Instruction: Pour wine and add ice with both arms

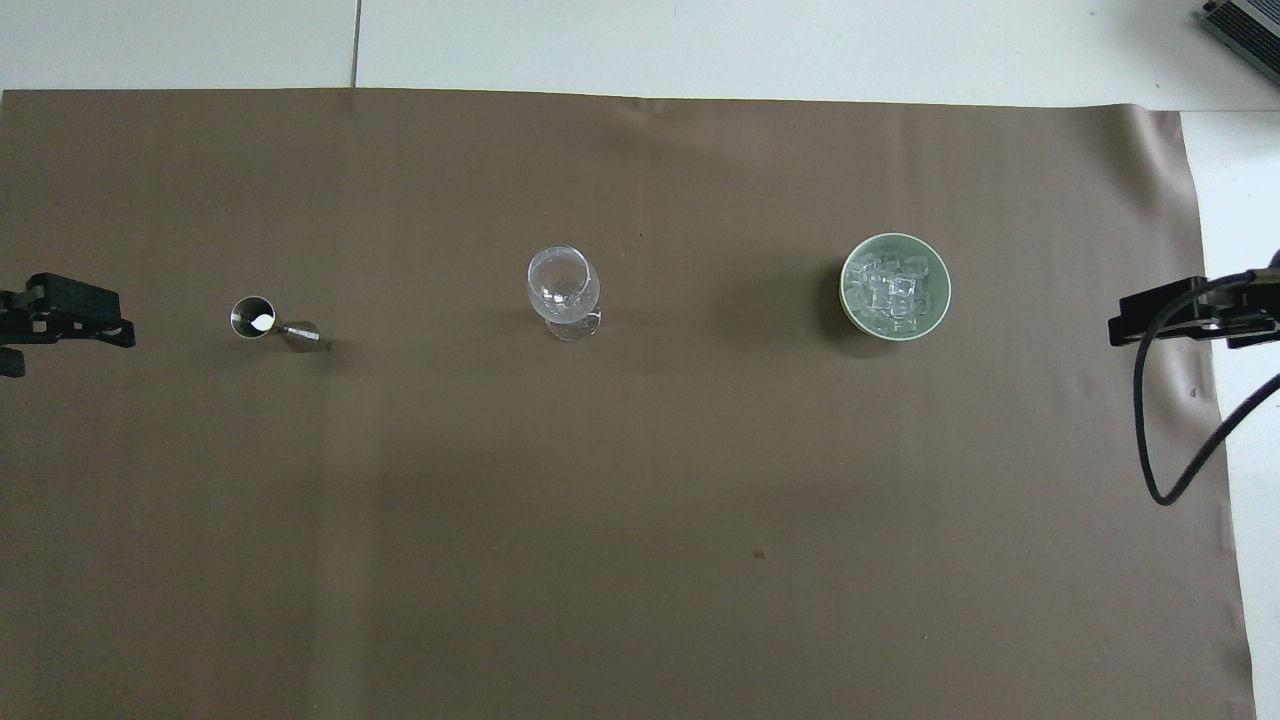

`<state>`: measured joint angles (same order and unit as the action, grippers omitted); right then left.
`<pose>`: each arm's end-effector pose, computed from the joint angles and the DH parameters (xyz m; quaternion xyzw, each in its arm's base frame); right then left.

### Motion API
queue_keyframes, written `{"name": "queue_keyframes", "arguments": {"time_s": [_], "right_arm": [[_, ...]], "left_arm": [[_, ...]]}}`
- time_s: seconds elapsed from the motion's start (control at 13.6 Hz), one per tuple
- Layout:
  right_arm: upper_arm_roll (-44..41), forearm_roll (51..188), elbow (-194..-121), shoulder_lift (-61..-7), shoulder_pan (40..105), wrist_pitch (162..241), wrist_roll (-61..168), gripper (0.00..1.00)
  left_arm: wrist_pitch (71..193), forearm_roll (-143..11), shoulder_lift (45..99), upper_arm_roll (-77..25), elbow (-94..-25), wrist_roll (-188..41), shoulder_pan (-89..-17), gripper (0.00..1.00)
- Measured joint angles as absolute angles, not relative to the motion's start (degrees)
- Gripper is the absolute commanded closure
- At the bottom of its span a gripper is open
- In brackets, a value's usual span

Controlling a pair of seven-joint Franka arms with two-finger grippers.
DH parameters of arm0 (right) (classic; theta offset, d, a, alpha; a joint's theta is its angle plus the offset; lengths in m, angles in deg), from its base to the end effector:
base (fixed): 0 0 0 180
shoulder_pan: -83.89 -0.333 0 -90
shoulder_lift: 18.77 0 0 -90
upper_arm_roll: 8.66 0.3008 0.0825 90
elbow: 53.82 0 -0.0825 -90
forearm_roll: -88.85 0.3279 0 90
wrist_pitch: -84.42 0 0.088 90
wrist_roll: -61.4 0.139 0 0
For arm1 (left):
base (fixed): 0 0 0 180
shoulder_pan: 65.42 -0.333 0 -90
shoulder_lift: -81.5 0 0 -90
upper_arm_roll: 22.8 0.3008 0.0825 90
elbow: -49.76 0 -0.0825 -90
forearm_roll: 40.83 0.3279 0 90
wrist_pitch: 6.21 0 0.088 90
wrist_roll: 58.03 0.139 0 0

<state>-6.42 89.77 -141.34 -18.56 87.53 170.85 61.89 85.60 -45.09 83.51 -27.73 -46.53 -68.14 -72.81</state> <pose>0.4908 -0.0096 0.5916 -0.9998 0.0161 0.0076 0.0080 0.4870 0.0102 0.5519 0.9929 0.1114 -0.0239 0.0341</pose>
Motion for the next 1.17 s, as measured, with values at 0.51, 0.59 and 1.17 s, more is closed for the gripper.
{"name": "queue_keyframes", "arguments": {"time_s": [0.51,0.59,1.17], "right_arm": [[-6.42,89.77,-141.34,-18.56,87.53,170.85,61.89,0.00],[-6.42,89.77,-141.34,-18.56,87.53,170.85,61.89,0.00],[-6.42,89.77,-141.34,-18.56,87.53,170.85,61.89,0.00]], "left_arm": [[85.62,-48.08,83.47,-27.73,-49.55,-82.38,-75.54,0.00],[85.63,-48.57,83.46,-27.67,-50.03,-84.75,-75.84,0.00],[85.64,-57.18,83.43,-27.55,-54.54,-88.98,-84.49,0.00]]}}
